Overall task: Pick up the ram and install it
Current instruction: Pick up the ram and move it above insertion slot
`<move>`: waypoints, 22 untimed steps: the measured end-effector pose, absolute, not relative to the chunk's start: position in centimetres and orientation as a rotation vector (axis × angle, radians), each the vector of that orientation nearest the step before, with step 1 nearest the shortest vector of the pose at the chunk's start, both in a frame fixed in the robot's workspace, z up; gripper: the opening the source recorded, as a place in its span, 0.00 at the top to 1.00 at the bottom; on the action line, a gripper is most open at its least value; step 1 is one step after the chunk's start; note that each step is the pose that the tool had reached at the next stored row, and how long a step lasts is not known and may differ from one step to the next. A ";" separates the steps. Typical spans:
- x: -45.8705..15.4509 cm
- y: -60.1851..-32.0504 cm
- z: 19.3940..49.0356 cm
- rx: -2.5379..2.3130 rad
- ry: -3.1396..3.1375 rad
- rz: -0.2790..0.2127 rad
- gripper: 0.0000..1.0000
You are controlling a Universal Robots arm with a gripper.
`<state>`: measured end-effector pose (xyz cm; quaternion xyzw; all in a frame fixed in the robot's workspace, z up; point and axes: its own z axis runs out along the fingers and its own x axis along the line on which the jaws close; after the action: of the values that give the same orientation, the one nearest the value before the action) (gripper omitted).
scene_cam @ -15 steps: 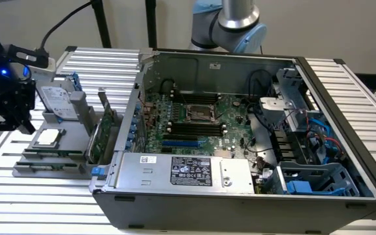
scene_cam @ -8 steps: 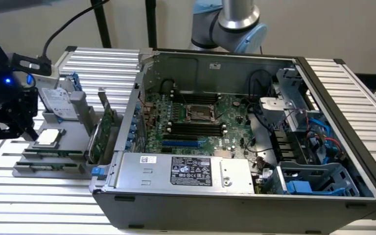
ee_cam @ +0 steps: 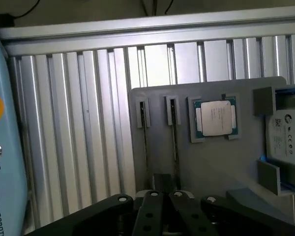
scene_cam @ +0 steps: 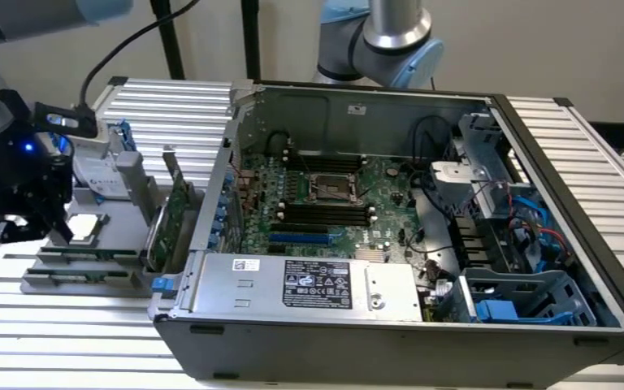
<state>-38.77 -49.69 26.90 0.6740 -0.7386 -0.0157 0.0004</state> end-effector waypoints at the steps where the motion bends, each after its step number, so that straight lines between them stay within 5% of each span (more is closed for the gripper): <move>1: -38.8 -49.8 26.7 2.120 -2.317 -0.049 1.00; 2: -38.8 -50.0 26.5 2.123 -2.314 -0.049 1.00; 3: -38.7 -50.2 26.3 2.126 -2.311 -0.049 0.00; 22: -38.7 -50.6 22.9 2.189 -2.250 -0.049 0.00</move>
<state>-38.74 -50.55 22.88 0.6973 -0.7166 -0.0156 0.0008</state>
